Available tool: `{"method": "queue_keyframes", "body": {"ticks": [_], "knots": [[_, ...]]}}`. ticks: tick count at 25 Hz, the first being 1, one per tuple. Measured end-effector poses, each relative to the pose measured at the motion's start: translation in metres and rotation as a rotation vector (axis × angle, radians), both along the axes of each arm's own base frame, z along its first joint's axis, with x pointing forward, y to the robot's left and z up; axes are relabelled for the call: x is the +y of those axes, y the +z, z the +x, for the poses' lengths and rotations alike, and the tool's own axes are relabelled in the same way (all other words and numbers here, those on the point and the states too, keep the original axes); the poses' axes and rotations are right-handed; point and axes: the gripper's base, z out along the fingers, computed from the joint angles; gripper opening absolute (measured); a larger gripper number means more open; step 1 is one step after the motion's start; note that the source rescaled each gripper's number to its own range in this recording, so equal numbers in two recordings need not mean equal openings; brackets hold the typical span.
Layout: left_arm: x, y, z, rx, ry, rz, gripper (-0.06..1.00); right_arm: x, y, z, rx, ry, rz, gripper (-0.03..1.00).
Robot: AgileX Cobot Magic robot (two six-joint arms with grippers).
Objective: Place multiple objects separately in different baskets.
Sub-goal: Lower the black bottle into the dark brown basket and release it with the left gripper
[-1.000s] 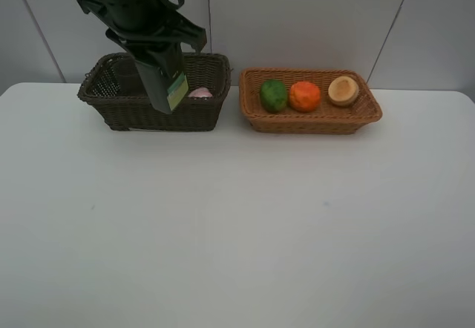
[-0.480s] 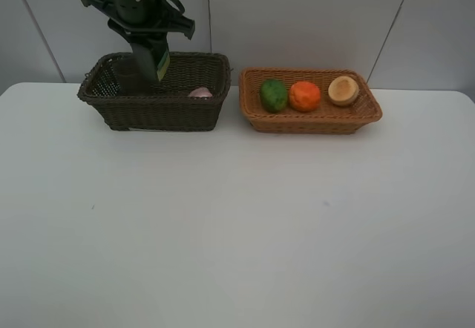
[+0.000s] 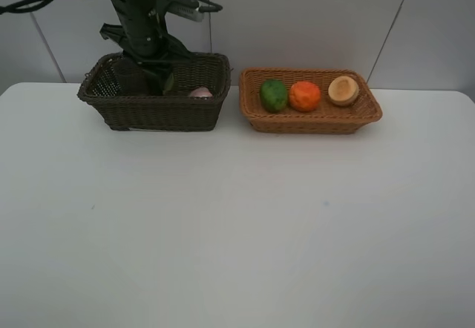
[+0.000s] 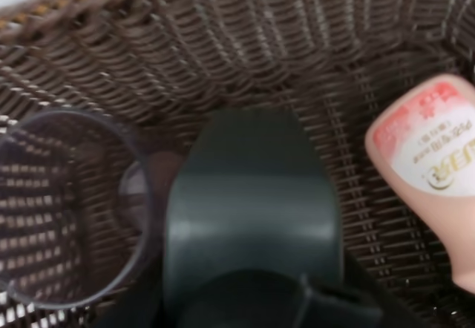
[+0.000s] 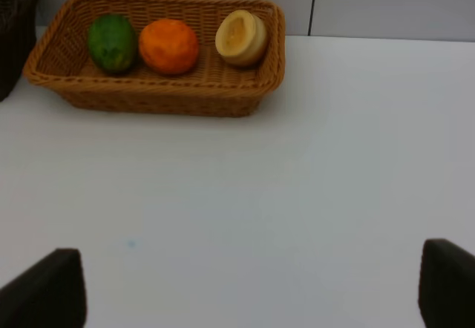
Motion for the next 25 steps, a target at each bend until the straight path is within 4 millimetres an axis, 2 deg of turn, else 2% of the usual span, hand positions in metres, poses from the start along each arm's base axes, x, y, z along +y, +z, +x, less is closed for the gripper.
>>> {"method": "queue_keyframes", "body": {"ticks": [9,11,14,16,18,22,25], "knots": [[-0.001,-0.004,0.002,-0.003,-0.007,-0.006,0.50,0.000,0.000,0.000,0.000,0.000,0.000,0.97],[-0.001,-0.004,0.002,-0.004,-0.007,-0.007,0.57,0.000,0.000,0.000,0.000,0.000,0.000,0.97],[-0.002,-0.001,0.003,-0.016,-0.008,-0.013,0.82,0.000,0.000,0.000,0.000,0.000,0.000,0.97],[-0.002,0.002,0.004,-0.022,-0.005,-0.018,0.93,0.000,0.000,0.000,0.000,0.000,0.000,0.97],[-0.003,0.007,0.006,-0.029,0.001,-0.029,0.96,0.000,0.000,0.000,0.000,0.000,0.000,0.97],[-0.003,0.023,0.002,-0.045,0.010,-0.055,0.98,0.000,0.000,0.000,0.000,0.000,0.000,0.97],[0.001,0.043,-0.005,-0.053,0.026,-0.062,0.98,0.000,0.000,0.000,0.000,0.000,0.000,0.97]]}}
